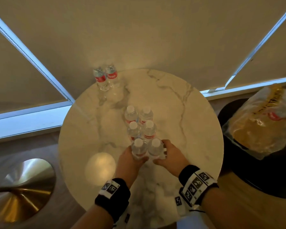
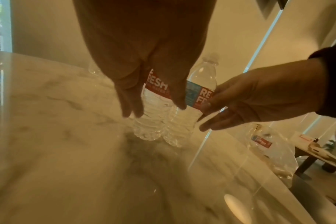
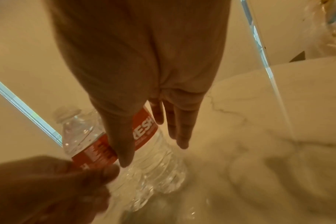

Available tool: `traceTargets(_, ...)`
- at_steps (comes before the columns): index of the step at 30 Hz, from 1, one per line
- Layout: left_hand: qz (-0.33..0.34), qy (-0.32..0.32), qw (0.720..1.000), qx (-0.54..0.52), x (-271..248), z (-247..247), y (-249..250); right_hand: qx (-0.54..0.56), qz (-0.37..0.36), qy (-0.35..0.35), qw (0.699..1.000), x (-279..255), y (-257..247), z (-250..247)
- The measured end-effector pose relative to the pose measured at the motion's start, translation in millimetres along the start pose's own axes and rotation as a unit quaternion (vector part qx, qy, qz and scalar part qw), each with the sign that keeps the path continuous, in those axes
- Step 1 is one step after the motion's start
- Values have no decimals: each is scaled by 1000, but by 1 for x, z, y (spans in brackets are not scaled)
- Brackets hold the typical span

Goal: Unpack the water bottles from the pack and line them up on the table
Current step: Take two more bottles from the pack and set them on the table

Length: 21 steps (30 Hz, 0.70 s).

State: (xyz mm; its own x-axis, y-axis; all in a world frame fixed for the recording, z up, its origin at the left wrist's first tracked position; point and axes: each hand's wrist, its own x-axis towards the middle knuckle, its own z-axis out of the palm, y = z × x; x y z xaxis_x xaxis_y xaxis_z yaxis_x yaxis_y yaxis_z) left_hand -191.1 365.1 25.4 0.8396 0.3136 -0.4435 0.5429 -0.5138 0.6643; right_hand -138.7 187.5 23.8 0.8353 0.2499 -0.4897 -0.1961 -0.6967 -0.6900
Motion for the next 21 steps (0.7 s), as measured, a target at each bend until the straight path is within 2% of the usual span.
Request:
traceTargets(2, -27, -62, 991, 119, -6, 5, -3, -33, 17, -14, 999, -3, 13, -17)
traceTargets(5, -8, -114, 967, 227, -20, 19, 10, -40, 46, 30, 998, -10, 45, -59)
traceTargets(10, 93, -164, 953, 236, -28, 77, 84, 1, 147, 179, 973, -4, 123, -163)
traceTargets(15, 195, -204, 939, 194, -8, 182, 198, 106, 253, 311, 910, 33, 218, -275)
traceTargets(18, 234, -262, 931, 94, 18, 260, 264, 141, 275, 348, 885, 63, 262, -331)
traceTargets(21, 248, -293, 918, 101, 54, 340, 317, 158, 286, 365, 872, 96, 296, -369)
